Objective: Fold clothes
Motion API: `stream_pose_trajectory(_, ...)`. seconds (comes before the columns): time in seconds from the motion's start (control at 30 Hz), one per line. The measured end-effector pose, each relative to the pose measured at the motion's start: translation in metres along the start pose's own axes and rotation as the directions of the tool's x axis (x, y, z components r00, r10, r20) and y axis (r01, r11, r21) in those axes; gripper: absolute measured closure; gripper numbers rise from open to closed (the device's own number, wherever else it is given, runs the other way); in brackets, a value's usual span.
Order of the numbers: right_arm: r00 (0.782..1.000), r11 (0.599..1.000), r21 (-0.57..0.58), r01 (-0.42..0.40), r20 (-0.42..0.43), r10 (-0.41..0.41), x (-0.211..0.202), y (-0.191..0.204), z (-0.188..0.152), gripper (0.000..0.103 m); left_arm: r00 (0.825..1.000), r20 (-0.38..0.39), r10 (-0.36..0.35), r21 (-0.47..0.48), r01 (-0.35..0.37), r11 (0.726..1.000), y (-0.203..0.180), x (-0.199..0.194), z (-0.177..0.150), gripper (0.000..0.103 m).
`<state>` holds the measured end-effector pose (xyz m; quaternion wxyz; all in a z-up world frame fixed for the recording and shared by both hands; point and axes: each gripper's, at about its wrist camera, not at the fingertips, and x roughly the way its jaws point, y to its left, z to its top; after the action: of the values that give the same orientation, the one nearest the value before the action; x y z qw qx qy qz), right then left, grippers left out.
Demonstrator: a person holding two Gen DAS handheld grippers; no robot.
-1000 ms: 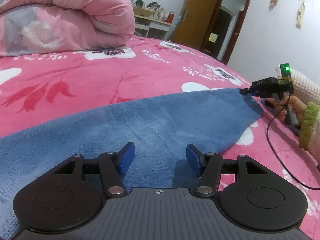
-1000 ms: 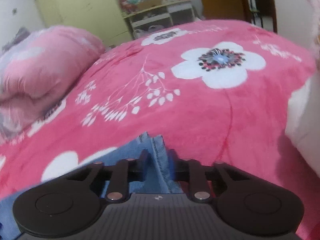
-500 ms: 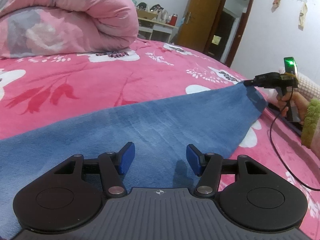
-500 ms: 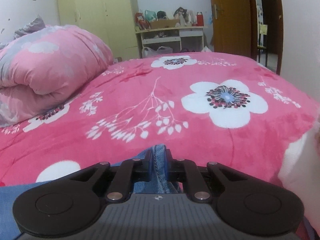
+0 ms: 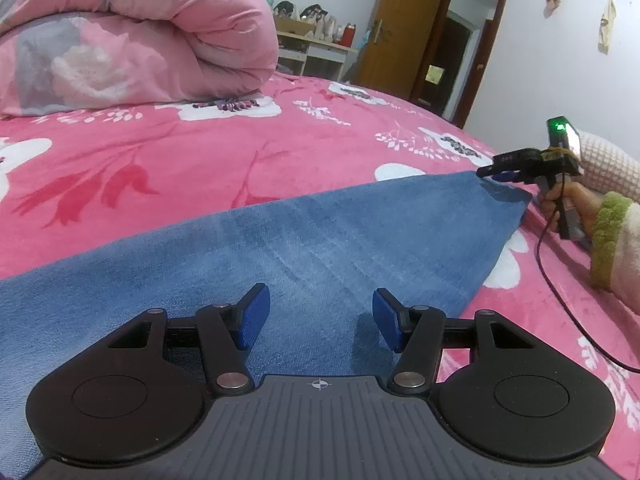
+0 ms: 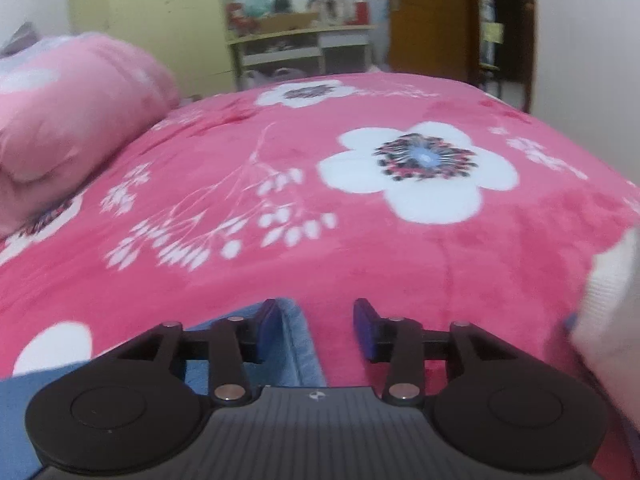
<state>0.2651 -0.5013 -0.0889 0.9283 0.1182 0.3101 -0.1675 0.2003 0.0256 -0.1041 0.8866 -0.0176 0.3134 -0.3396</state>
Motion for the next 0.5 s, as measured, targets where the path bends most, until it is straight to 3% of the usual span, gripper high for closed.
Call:
stream_pose_trajectory(0.07, 0.999, 0.999, 0.023, 0.028, 0.044, -0.029, -0.015, -0.003, 0.002, 0.061, 1.0, -0.001, -0.002, -0.005, 0.002, 1.0, 0.0, 0.0, 0.0, 0.046)
stream_pose_trajectory(0.2, 0.994, 0.996, 0.018, -0.09, 0.06, 0.089, -0.055, 0.0, 0.002, 0.063, 1.0, -0.002, -0.008, -0.027, 0.008, 1.0, 0.002, 0.0, 0.002, 0.046)
stream_pose_trajectory(0.37, 0.971, 0.959, -0.154, -0.238, -0.061, 0.231, -0.088, 0.022, -0.021, 0.066, 1.0, -0.003, -0.018, -0.061, 0.018, 0.998, 0.006, -0.002, 0.003, 0.046)
stream_pose_trajectory(0.43, 0.972, 0.953, -0.203, -0.225, -0.113, 0.206, -0.083, 0.025, -0.032, 0.07, 1.0, -0.006, -0.027, -0.075, 0.027, 0.997, 0.008, -0.002, 0.004, 0.046)
stream_pose_trajectory(0.5, 0.987, 0.971, -0.227, -0.08, -0.154, 0.046, -0.064, 0.016, -0.041, 0.079, 0.999, -0.006, -0.052, -0.095, 0.051, 0.994, 0.01, -0.005, 0.007, 0.046)
